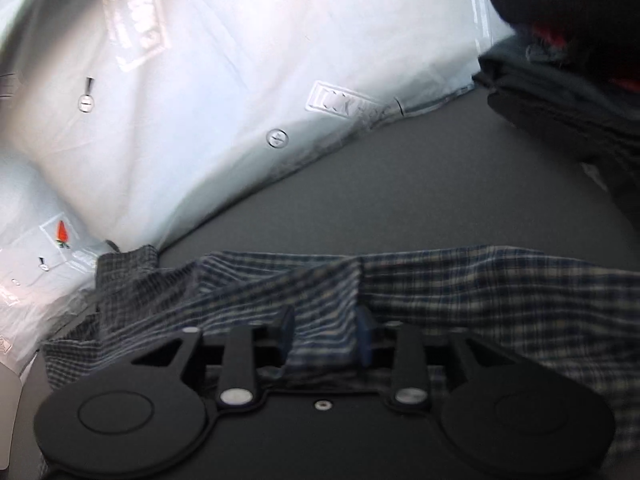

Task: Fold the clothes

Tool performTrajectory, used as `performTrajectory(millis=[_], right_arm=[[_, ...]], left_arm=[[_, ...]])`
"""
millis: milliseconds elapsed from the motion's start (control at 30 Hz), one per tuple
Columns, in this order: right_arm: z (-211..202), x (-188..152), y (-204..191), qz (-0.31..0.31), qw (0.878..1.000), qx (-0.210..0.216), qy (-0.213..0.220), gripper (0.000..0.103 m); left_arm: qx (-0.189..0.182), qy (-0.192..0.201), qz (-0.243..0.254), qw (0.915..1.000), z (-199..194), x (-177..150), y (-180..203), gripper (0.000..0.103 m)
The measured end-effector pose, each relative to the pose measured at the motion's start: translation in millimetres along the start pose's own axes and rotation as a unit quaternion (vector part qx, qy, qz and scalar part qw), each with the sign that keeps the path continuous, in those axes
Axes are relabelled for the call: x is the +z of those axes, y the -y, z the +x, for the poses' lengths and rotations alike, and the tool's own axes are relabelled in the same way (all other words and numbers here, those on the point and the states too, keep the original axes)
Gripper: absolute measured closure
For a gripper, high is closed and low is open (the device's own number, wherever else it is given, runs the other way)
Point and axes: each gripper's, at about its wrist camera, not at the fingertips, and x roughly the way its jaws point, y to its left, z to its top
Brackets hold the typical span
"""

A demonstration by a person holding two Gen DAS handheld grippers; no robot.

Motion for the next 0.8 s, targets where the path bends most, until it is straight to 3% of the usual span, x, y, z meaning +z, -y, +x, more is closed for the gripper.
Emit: performTrajectory(millis=[100,200,233,333,400,600,800], right_arm=[[-22.9,-8.5,-18.4,-0.008,1.0,-0.001,0.017,0.058],[-46.6,-24.9,-41.0,-0.004,1.0,0.012,0.028,0.06],[-54.1,-32.6,-49.2,-0.002,0.999,0.018,0.032,0.062],[-70.2,-61.2,-76.5,0.004,0.999,0.031,0.028,0.087],[-77.4,-84.2,-96.3,0.018,0.999,0.036,0.015,0.096],[-85.9,-167.6,-163.6,0.064,0.993,0.084,-0.043,0.097],[-83.6,-256.5,-226.8,0.117,0.975,0.149,-0.118,0.097]], left_arm=[[-0.001,0.018,0.0,0.9998,-9.0,-5.2,-22.0,0.005],[-0.003,0.024,-0.007,0.9997,-17.2,-10.9,-50.2,0.005],[-0.006,0.024,-0.009,0.9997,-19.1,-11.9,-61.4,0.005],[-0.012,0.017,-0.006,0.9998,-21.8,-16.3,-96.3,0.005],[-0.016,0.009,0.003,0.9998,-22.9,-19.0,-120.2,0.005],[-0.027,-0.029,0.033,0.9987,-7.7,-29.5,-184.9,0.005],[-0.052,-0.071,0.088,0.9922,17.9,-50.8,-223.7,0.005]])
